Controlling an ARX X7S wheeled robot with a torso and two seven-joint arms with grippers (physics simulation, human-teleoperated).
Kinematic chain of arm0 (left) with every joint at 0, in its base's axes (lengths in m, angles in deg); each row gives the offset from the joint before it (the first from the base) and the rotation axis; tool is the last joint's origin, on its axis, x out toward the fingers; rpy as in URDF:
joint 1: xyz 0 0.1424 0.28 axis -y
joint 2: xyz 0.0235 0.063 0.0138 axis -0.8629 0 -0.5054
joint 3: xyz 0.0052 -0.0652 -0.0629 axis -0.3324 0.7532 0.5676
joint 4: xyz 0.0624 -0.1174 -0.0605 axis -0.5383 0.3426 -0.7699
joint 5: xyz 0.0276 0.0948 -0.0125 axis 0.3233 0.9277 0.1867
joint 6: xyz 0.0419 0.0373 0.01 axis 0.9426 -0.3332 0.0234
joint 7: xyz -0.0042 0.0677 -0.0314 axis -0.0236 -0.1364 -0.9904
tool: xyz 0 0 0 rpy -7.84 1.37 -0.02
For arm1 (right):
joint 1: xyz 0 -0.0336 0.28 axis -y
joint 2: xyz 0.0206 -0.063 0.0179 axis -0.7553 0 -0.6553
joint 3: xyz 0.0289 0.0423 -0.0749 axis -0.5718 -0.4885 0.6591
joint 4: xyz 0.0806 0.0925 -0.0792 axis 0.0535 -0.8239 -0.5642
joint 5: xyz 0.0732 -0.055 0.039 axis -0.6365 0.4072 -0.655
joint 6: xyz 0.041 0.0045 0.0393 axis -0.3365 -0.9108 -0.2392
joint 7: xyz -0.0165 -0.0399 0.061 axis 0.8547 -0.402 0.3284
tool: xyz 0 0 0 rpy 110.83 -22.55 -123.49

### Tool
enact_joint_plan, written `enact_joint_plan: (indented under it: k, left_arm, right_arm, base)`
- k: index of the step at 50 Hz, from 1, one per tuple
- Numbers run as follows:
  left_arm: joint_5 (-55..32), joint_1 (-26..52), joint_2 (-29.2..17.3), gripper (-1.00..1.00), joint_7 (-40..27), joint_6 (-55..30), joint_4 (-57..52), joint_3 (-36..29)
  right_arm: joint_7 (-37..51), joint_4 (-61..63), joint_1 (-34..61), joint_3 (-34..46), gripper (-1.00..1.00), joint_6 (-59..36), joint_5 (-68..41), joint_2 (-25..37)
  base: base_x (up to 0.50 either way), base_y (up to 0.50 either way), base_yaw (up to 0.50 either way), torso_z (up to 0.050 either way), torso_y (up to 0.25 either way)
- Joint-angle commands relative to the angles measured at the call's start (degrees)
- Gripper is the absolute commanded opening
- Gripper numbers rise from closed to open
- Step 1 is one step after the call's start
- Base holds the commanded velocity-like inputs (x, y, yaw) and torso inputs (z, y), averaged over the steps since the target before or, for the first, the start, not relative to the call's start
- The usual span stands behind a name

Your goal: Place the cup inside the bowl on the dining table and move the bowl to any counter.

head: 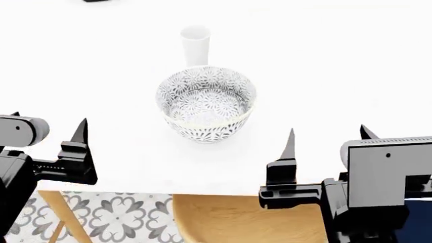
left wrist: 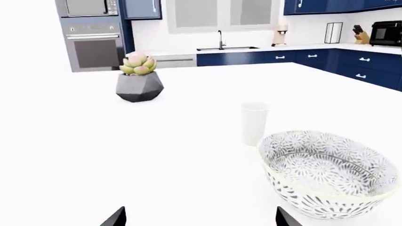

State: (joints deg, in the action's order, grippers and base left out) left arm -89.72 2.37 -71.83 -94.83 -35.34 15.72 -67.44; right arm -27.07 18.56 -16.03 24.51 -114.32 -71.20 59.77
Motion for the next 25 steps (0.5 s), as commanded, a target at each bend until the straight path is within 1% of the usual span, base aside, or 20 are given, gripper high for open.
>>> enact_joint_plan:
  k: [1,7,13,17,25]
  left_arm:
    - [-1.06,1.78,-1.37,1.00,0.04,-2.31,0.17,0.13]
    - [-2.02,3.43,-2.16,1.00,0.47,-3.54,0.09,0.45]
    - [-1.99,3.32,-1.66,1.00,0.32,-3.01,0.43,0.37]
    - [-3.10,3.22,-2.38,1.00,0.18,-3.54,-0.19,1.95]
    - [-2.63,3.16,-2.11,1.00,0.09,-2.98,0.49,1.37]
  right_arm:
    - [0.22,-0.13,1.02,-0.65,1.00,-1.48,-0.60,1.38]
    - [0.45,0.24,3.32,-1.18,1.00,-3.98,-2.15,2.58]
    - [0.77,-0.18,1.92,-1.53,1.00,-3.06,-1.72,2.32]
    - [1.06,0.57,1.36,-2.12,1.00,-3.32,-2.32,2.63]
    - [1.28,0.73,1.70,-1.62,1.00,-3.77,-2.42,2.70]
  base:
    - [0.50,-0.09,0.00,0.000,0.000]
    - [0.50,-0.11,0.00,0.000,0.000]
    - [0.50,-0.12,0.00,0.000,0.000]
    - [0.50,-0.12,0.00,0.000,0.000]
    - [0.50,-0.08,0.00,0.000,0.000]
